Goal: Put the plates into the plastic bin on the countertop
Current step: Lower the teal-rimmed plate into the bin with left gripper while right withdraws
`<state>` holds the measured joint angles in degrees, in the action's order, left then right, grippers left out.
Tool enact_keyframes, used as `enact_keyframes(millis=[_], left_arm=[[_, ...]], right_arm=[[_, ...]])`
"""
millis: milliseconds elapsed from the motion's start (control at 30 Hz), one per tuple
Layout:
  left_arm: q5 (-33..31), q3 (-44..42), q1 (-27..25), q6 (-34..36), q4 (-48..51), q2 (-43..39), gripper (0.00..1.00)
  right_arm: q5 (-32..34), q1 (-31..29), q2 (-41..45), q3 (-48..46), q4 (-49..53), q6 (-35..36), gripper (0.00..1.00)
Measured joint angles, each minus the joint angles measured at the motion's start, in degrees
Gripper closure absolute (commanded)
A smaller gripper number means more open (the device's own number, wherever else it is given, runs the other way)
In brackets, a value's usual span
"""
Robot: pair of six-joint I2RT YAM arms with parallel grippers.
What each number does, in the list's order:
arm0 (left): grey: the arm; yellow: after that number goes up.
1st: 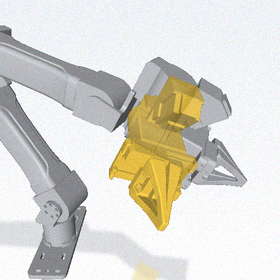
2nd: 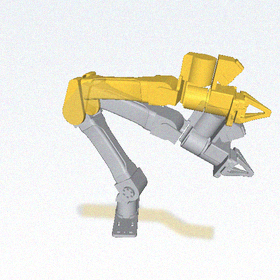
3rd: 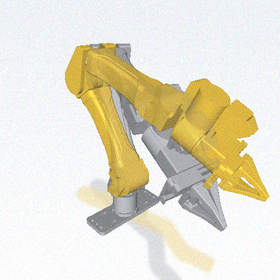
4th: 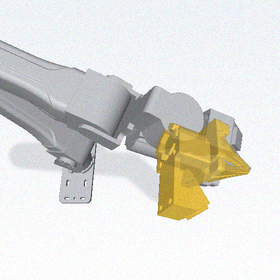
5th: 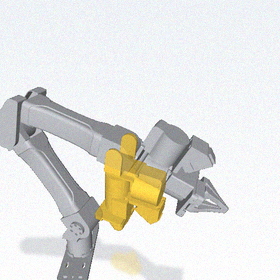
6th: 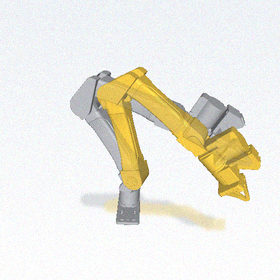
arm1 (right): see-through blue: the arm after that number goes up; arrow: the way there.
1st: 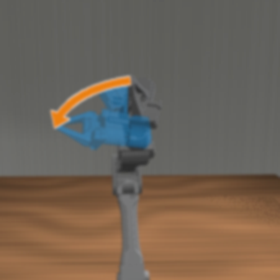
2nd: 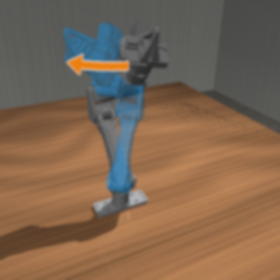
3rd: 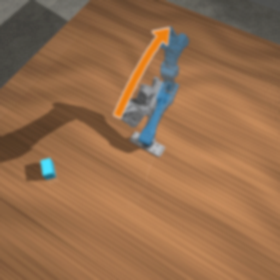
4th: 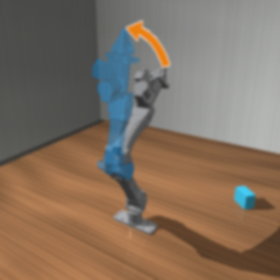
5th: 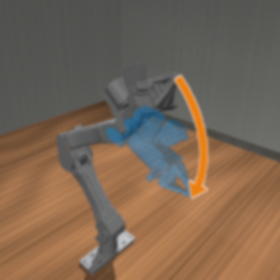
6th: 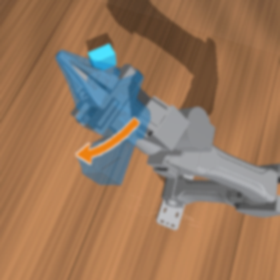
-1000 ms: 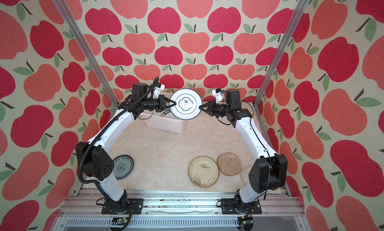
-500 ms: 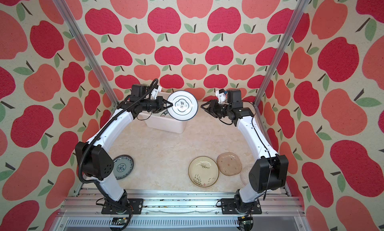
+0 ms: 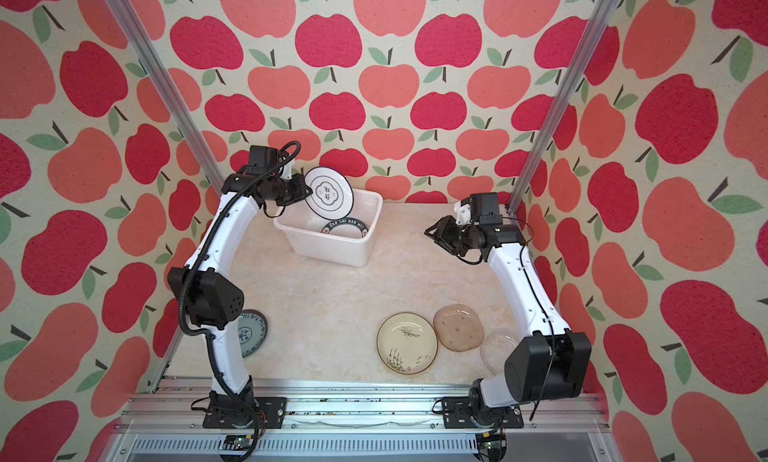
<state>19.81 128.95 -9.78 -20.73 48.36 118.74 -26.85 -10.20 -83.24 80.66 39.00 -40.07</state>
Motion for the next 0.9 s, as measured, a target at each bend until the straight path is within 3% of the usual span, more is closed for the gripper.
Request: enact_keyframes(millis=[333, 900], left_arm=[[-2.05, 2.62, -0.37, 2.43, 6.69, 8.20, 1.00], [-1.01, 5.79, -2.73, 2.45, 8.26, 15.56, 0.99]], right_arm=[[0.90, 0.09, 0.74, -0.79, 1.22, 0.00, 0.55], [0.94, 0.15, 1.62, -0.87, 3.52, 0.96, 0.55]])
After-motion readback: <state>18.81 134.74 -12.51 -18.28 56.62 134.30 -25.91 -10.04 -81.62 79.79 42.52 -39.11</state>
